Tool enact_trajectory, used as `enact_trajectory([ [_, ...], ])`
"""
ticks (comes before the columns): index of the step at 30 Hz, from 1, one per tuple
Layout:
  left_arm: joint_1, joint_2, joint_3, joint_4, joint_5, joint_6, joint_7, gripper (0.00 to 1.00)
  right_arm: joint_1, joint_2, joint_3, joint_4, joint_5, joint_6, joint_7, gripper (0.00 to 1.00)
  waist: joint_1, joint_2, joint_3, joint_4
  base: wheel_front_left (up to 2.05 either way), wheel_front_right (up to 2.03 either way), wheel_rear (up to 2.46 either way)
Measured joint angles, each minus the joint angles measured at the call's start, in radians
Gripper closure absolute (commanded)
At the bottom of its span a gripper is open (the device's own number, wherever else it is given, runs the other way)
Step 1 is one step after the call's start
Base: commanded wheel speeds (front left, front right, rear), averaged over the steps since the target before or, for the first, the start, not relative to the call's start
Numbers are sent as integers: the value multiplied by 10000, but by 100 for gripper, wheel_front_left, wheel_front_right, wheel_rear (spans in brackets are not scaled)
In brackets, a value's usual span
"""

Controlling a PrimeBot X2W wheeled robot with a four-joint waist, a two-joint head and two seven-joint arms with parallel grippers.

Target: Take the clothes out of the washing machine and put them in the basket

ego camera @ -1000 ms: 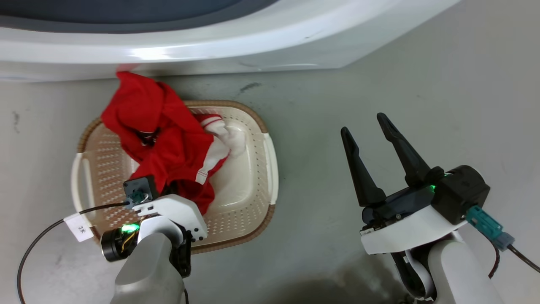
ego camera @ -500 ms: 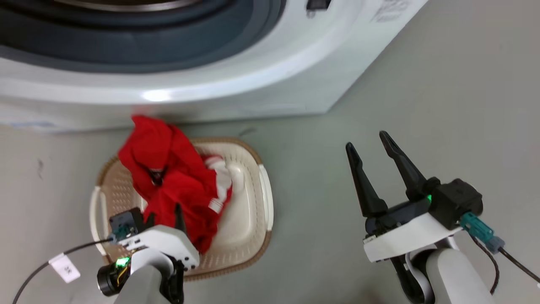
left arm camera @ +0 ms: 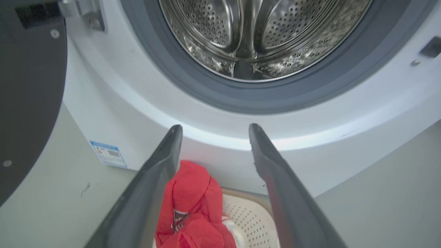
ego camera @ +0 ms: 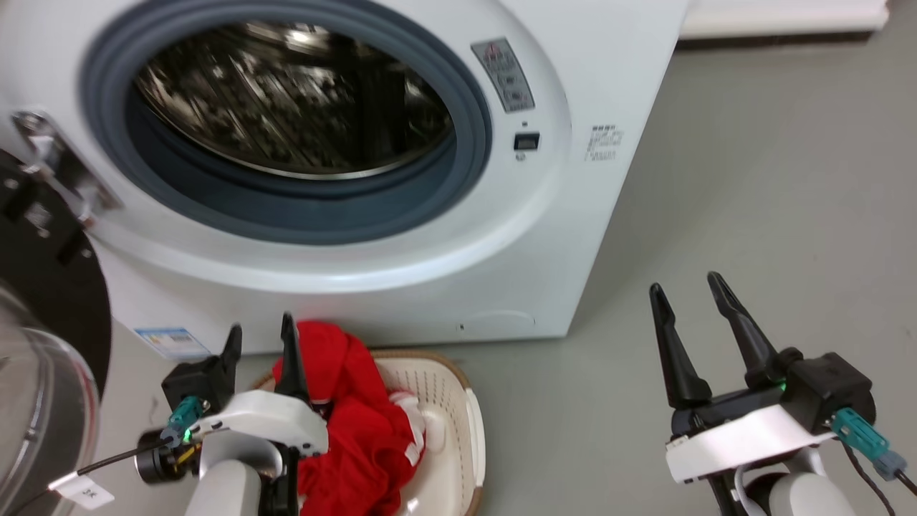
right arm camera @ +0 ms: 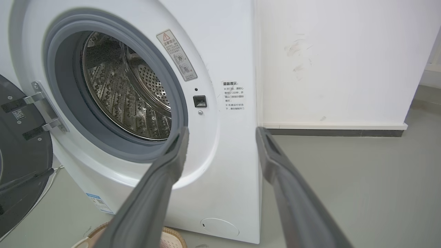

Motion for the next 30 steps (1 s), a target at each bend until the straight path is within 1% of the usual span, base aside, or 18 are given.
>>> enact_trajectory([
  [7,347,2,-192,-2422,1373,-150,-2,0,439,0,-435,-366,-255,0,249,0,-1,0,-950,220,0,0,0],
  [13,1021,161,-506,-3760,2184,-255,-2,0,844,2,-918,-562,-539,0,416,0,0,0,-1355,294,0,0,0],
  [15,1283,276,-523,-3881,2272,-251,-2,0,965,0,-1020,-562,-909,0,451,0,0,0,-1454,289,0,0,0],
  [21,2132,318,-489,-3954,2209,-213,-2,0,1280,0,-1051,-583,-1012,0,571,0,0,0,-1763,303,0,0,0],
  [30,2334,324,-510,-3866,1931,-228,182,0,1418,0,-945,-627,-984,2,683,0,1,0,-1855,448,0,0,0],
])
